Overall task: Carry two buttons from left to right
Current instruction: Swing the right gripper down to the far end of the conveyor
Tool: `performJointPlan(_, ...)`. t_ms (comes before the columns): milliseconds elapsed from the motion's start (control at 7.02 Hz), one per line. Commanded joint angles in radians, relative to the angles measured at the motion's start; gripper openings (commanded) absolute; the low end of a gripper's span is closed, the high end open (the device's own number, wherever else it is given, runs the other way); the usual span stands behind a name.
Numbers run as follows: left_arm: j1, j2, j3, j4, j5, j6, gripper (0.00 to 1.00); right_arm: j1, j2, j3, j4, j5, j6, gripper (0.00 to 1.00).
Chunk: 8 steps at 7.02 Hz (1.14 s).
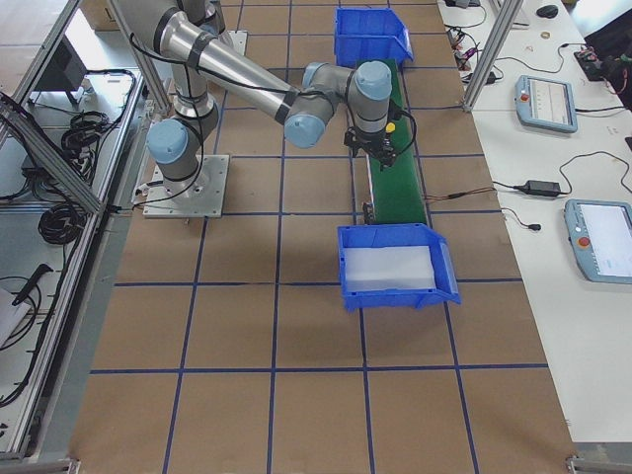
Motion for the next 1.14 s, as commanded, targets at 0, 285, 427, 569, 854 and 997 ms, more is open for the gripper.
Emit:
performJointPlan(0,-0.001,0.000,-0.001,0.000,0.000,0.000,1.00,0.000,0.009,0.002,-0.004,0.060,-0.095,1.00)
performJointPlan(285,-0.001,0.000,0.001,0.001,-0.001,0.000,1.00,0.000,0.058,0.005,-0.003,0.044,-0.318,1.00)
performJointPlan(427,0.002,0.000,0.001,0.005,0.000,0.007,1.00,0.000,0.096,-0.001,-0.015,0.049,-0.341,1.00)
performJointPlan(569,0.001,0.000,0.001,0.011,0.000,0.004,1.00,0.000,0.118,-0.023,-0.036,0.058,-0.345,1.00)
performJointPlan(854,-0.001,0.000,0.001,0.009,0.000,-0.002,1.00,0.000,0.205,-0.135,-0.024,0.059,-0.366,1.00)
performJointPlan(997,-0.001,0.000,0.001,0.011,0.000,0.003,1.00,0.000,0.205,-0.132,-0.024,0.061,-0.380,0.97)
